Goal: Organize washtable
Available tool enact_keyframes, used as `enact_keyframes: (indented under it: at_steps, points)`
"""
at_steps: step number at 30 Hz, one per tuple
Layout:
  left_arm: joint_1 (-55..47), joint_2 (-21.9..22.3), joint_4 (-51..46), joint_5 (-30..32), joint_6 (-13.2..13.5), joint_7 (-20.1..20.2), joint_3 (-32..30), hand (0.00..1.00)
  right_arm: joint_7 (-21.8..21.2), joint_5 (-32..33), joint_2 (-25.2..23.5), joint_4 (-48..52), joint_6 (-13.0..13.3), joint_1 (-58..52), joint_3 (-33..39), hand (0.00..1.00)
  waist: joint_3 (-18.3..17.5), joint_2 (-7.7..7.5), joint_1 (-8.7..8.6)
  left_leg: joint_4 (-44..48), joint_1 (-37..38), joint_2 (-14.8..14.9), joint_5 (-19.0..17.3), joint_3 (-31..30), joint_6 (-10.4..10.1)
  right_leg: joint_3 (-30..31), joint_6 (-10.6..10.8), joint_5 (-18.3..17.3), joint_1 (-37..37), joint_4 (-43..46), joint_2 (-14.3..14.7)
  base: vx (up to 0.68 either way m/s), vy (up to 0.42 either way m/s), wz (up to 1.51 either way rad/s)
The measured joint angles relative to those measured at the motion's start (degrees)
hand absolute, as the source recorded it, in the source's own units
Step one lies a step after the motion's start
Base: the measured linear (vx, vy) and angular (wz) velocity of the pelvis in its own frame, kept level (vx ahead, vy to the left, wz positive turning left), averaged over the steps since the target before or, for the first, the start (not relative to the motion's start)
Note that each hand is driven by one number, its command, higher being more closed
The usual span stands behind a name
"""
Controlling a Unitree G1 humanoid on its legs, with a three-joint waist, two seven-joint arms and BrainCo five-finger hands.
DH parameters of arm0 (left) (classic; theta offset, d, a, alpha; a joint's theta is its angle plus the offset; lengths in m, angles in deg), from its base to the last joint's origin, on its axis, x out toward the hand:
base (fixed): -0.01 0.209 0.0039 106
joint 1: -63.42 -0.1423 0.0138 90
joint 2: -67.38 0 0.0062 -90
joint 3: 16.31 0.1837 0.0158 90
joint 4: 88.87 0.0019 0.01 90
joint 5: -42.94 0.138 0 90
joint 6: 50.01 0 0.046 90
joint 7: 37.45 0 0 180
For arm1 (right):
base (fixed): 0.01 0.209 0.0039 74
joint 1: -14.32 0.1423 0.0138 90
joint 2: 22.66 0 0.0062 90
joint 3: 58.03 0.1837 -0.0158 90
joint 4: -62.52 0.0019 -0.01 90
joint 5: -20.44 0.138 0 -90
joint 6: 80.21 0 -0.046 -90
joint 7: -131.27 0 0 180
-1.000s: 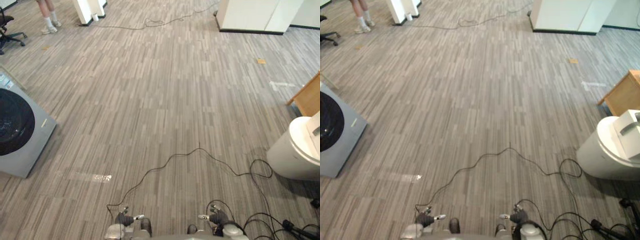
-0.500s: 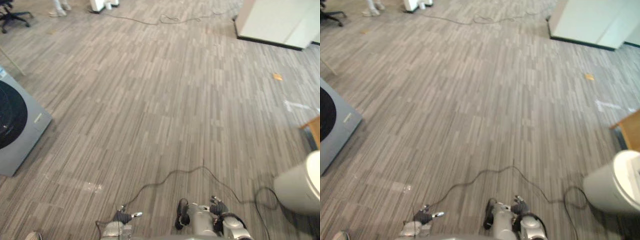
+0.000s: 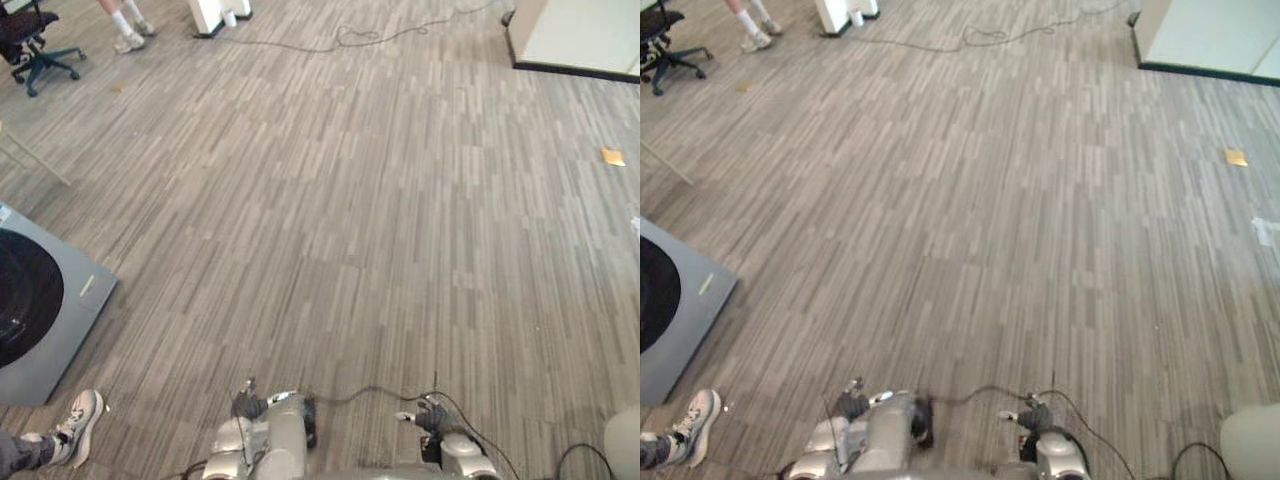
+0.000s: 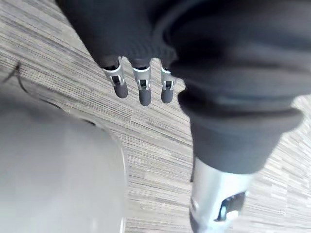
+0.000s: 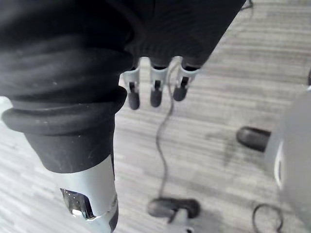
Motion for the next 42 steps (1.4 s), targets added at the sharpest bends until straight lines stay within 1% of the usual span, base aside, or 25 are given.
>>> enact_keyframes:
  at_steps: [1, 4, 6, 7, 8, 9, 12, 15, 16, 17, 20, 21, 22, 23, 25, 26, 28, 32, 33, 35, 36, 37, 40, 41, 42]
  points:
    - [1.0, -0.6, 0.1, -0.2, -0.1, -0.2, 0.1, 0.00, -0.1, 0.1, -0.7, -0.7, 0.1, 0.7, -1.2, 0.00, -0.3, -2.45, -0.72, 0.5, -0.3, -2.0, -1.5, 0.5, 1.4, 0.8, 0.2, 1.4, -0.1, -0.4, -1.7, 0.51, 0.217, 0.12]
    - [1.5, -1.9, 0.2, -0.3, -0.2, 0.0, 0.2, 0.00, -0.1, -0.1, -1.8, -0.4, 0.4, 1.3, -1.3, 0.00, -0.2, -4.30, -0.72, 9.4, -1.6, -2.2, -5.3, 2.9, 4.0, 4.5, 3.1, 3.8, -2.0, 9.2, -3.8, 0.58, 0.246, 0.16]
    - [0.8, -2.2, 0.3, -0.7, -0.2, 0.0, 1.7, 0.00, -0.2, -0.3, -1.7, -0.3, 0.5, 1.1, -1.1, 0.00, -0.3, -4.33, -0.62, 9.8, 2.5, -2.3, -9.5, 3.5, 4.0, 7.4, 6.3, 8.0, -6.2, 23.3, -5.0, 0.52, 0.232, -0.12]
    - [0.3, -2.6, 1.0, -0.6, -0.3, 0.1, 3.2, 0.00, -0.3, -0.6, -1.8, -0.3, 0.7, 0.9, -1.1, 0.00, -0.4, -3.88, -0.89, 7.1, 7.1, -2.8, -14.5, 2.6, 5.7, 8.3, 8.9, 12.6, -10.9, 35.5, -5.7, 0.40, 0.175, -0.15]
    - [0.6, -3.1, 1.6, -0.6, -0.4, 0.2, 3.7, 0.00, -0.3, -0.8, -2.2, -0.3, 0.8, 0.7, -1.2, 0.00, -0.3, -4.52, -0.98, 6.6, 8.7, -3.3, -14.9, 2.6, 5.8, 8.7, 9.3, 11.7, -13.4, 41.5, -6.4, 0.59, 0.179, 0.03]
    - [0.9, -3.4, 2.6, -0.6, -0.8, 0.1, 5.3, 0.00, -0.9, -0.9, -2.1, -0.2, 0.6, -0.7, -1.3, 0.00, -0.3, -4.71, -1.45, 2.2, 15.4, -4.1, -15.2, 2.3, 6.0, 6.1, 5.8, 6.3, -19.5, 51.3, -7.1, 0.47, 0.100, 0.09]
    - [0.3, -3.2, 2.7, -0.6, -1.2, 0.1, 6.4, 0.00, -1.2, -0.9, -1.0, 0.9, 1.0, -1.0, -1.7, 0.00, 0.3, -3.16, -2.55, -3.3, 23.9, -3.1, -15.2, 1.1, 6.0, -0.7, 1.1, 0.5, -24.6, 47.6, -5.5, 0.41, 0.025, 0.06]
    - [0.6, -2.6, 2.9, -0.6, -1.2, 0.1, 6.7, 0.00, -1.3, -0.9, 0.0, 1.0, 1.4, -0.5, -1.6, 0.00, 0.3, -2.62, -3.98, -5.1, 28.0, -0.6, -15.3, -0.5, 5.9, -4.2, 1.1, -0.4, -31.3, 31.2, -2.5, 0.50, -0.085, 0.29]
    - [0.5, -2.1, 3.0, -0.5, -1.2, 0.1, 6.9, 0.00, -1.3, -0.7, 0.4, 1.0, 1.4, -0.7, -1.3, 0.00, 0.2, -2.60, -4.69, -6.4, 29.8, 0.2, -15.3, -0.6, 5.3, -3.6, 1.9, 3.5, -33.0, 19.9, -1.8, 0.48, -0.135, 0.56]
    - [0.2, -1.9, 3.0, -0.5, -1.1, 0.1, 7.0, 0.00, -1.2, -0.8, 0.5, 0.9, 1.4, -0.7, -1.2, 0.00, 0.1, -3.25, -5.08, -7.6, 32.1, 0.2, -15.3, -0.9, 2.4, -2.4, 2.6, 8.8, -33.1, 9.5, -1.6, 0.49, -0.156, 0.56]
    - [-0.5, -1.9, 3.7, 0.5, -1.1, -0.1, 6.9, 0.00, -1.3, -0.8, 1.0, 0.8, 1.4, -0.9, -1.4, 0.00, -2.1, -2.60, -5.76, -6.1, 36.5, 1.6, -18.0, -5.6, -1.4, 1.1, 1.0, 17.3, -33.8, 12.5, -0.5, 0.58, -0.236, 0.61]
    - [-0.7, -1.3, 3.7, 0.6, -1.1, -0.1, 7.0, 0.00, -1.4, -0.8, 1.2, 0.7, 1.4, -0.9, -1.3, 0.00, -2.5, -1.66, -5.71, -4.0, 35.6, 2.5, -18.0, -6.9, -1.4, 0.6, 0.3, 16.9, -34.1, 14.2, -0.1, 0.62, -0.258, 0.50]
    - [-0.7, -0.5, 3.5, 0.9, -1.0, -0.2, 6.8, 0.00, -1.4, -0.9, 1.4, 0.8, 1.3, -0.8, -1.1, 0.00, -3.2, 0.86, -5.29, 3.6, 32.6, 4.9, -17.6, -9.1, -2.1, -0.6, -1.9, 14.6, -33.4, 15.3, 1.7, 0.75, -0.296, 0.24]
    - [-0.8, 0.4, 3.2, 1.2, -1.2, -0.2, 6.1, 0.00, -1.4, -1.1, 2.1, 0.9, 1.1, -0.5, -1.3, 0.00, -2.7, 2.66, -5.21, 15.9, 27.2, 6.4, -13.7, -10.8, -6.9, -1.1, -2.8, 12.6, -31.4, 15.1, 3.2, 0.74, -0.280, 0.04]
    - [-1.8, 1.3, 1.8, 1.1, -1.4, -0.1, 5.4, 0.00, -1.2, -1.0, 2.8, 0.9, 0.6, -0.6, -1.7, 0.00, -2.1, 3.87, -4.66, 34.2, 19.7, 8.5, -4.1, -11.5, -9.8, -0.6, -4.2, 11.0, -25.4, 12.0, 6.1, 0.56, -0.135, -0.29]
    - [-2.1, 1.3, 0.9, 1.2, -1.3, -0.1, 5.3, 0.00, -1.1, -0.7, 2.7, 0.8, 0.4, -1.0, -1.7, 0.00, -1.9, 4.13, -4.09, 41.2, 16.8, 9.6, -5.8, -10.4, -8.4, -0.1, -4.8, 10.2, -21.5, 10.0, 7.2, 0.61, -0.085, -0.41]
    - [-2.2, 0.9, -2.2, 1.1, -1.2, 0.0, 5.3, 0.00, -1.0, -0.6, 1.3, 1.0, 0.2, -1.6, -1.7, 0.00, -1.1, 1.86, -3.57, 46.0, 10.5, 9.4, -9.0, -6.7, -5.5, 1.3, -5.3, 8.2, -13.3, 5.3, 7.3, 0.62, -0.104, -0.20]
    - [-1.7, 0.9, -6.3, 1.3, -1.0, 0.2, 7.7, 0.00, -0.6, 1.2, 0.7, 0.5, -0.1, -1.4, -1.5, 0.00, -0.9, 0.89, -1.91, 26.7, -0.3, 4.7, -12.2, -2.2, -2.1, 4.1, -3.8, 7.3, -5.7, -1.6, 6.1, 0.54, 0.034, -0.35]
    - [-1.4, 0.8, -6.8, 1.6, -1.1, 0.2, 8.5, 0.00, -0.3, 1.3, 0.6, 0.2, -0.1, -1.3, -1.4, 0.00, -0.6, 0.42, -1.48, 14.7, -1.1, 1.7, -11.2, -2.0, -2.7, 4.4, -2.4, 6.0, -3.8, -2.7, 4.5, 0.66, 0.188, -0.42]
    - [-1.4, 0.8, -6.9, 1.6, -1.0, 0.2, 9.5, 0.00, -0.1, 1.3, 0.9, -0.1, -0.2, -1.5, -1.3, 0.00, -0.8, 0.82, -0.65, 0.3, -0.5, 0.4, -6.3, -2.1, -4.2, 5.5, -1.1, 4.0, -1.5, -3.7, 4.0, 0.44, 0.164, -0.31]
    - [-1.5, 0.3, -6.9, 1.6, -0.8, 0.2, 9.5, 0.00, 0.0, 1.3, 0.7, -0.5, -0.2, -1.4, -1.4, 0.00, -1.2, 0.75, -0.43, 0.2, 0.1, -0.3, 1.1, -1.3, -1.1, 6.2, -0.6, 1.9, 0.5, -4.1, 3.5, 0.57, 0.204, -0.16]
    - [-1.3, -0.1, -6.7, 1.7, -0.8, 0.2, 9.4, 0.00, -0.2, 1.2, -0.1, -0.6, -0.1, -1.4, -1.6, 0.00, -1.5, -0.78, -0.89, 2.6, -0.7, -1.5, -0.9, -0.7, 1.0, 6.0, -0.9, 0.8, 0.1, -2.5, 2.0, 0.70, 0.240, -0.13]
    - [-0.4, -2.0, -4.2, 1.6, -0.5, 0.1, 8.9, 0.00, -0.2, 0.9, -1.0, -1.6, 0.1, -1.4, -0.8, 0.00, -1.9, -2.68, -0.76, 6.8, 0.6, -3.3, -7.4, -0.1, 4.1, 7.3, 2.5, 0.1, -8.6, 21.4, -1.4, 0.63, 0.219, 0.04]
    - [0.5, -2.5, -2.2, 1.6, -0.6, 0.1, 9.0, 0.00, -0.3, 0.8, -1.3, -1.3, 0.0, -1.6, -0.3, 0.00, -1.9, -3.87, -0.96, 6.9, 3.6, -4.6, -9.6, 0.1, 5.0, 9.1, 8.0, 3.6, -13.4, 34.9, -3.4, 0.48, 0.161, 0.17]
    - [0.7, -3.1, -0.8, 1.6, -0.8, 0.1, 8.9, 0.00, -0.5, 0.8, -1.4, -1.4, 0.1, -1.6, 0.2, 0.00, -1.7, -4.34, -1.30, 7.0, 6.1, -5.3, -11.1, -0.2, 5.6, 9.6, 9.3, 4.6, -15.7, 42.9, -4.1, 0.62, 0.165, 0.25]
